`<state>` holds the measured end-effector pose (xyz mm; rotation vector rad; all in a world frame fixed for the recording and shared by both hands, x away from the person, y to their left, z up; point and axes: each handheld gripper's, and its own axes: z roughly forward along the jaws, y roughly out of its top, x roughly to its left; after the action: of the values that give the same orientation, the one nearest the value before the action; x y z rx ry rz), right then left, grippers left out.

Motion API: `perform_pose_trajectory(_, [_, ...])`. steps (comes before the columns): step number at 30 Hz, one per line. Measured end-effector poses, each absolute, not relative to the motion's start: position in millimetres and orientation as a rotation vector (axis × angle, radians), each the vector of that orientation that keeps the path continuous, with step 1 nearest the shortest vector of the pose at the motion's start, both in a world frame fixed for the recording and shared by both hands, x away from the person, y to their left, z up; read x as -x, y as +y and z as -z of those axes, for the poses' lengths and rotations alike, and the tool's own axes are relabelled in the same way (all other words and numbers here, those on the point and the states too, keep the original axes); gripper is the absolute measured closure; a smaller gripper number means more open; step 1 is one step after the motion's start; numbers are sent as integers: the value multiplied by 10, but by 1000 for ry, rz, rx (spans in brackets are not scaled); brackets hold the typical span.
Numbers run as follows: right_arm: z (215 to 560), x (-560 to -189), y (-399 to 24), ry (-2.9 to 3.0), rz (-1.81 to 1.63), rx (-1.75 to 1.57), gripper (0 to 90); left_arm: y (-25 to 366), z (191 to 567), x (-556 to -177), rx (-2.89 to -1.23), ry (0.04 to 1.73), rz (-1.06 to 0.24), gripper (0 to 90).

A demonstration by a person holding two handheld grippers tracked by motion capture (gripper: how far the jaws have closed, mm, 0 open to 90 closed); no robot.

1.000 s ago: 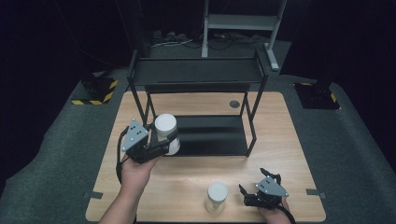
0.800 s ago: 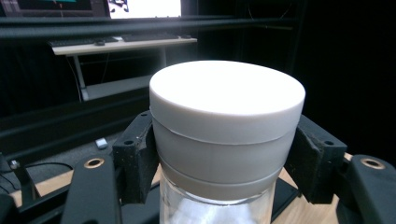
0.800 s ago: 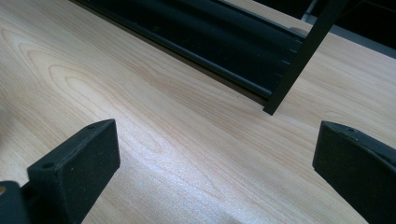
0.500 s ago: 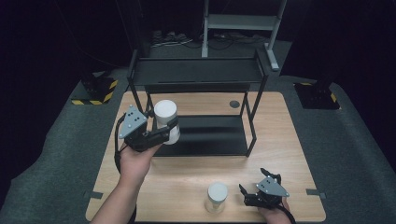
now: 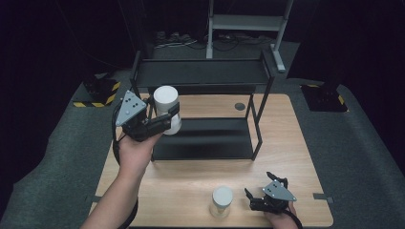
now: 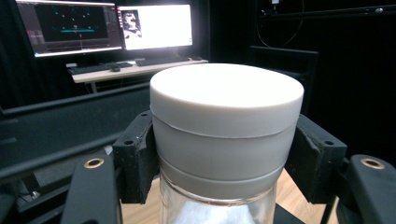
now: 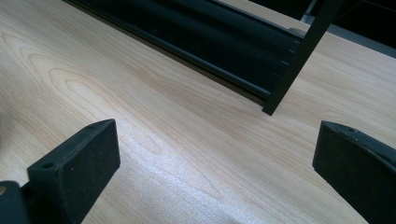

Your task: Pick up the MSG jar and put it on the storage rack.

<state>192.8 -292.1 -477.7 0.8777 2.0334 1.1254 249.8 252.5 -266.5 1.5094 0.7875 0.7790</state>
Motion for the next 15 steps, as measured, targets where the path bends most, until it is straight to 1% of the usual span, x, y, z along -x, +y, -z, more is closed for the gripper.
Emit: perform_pose_trajectory(15, [4777, -1933, -2936, 2034, -1135, -882, 0, 2459, 2404, -2605, -1468, 790, -816, 341])
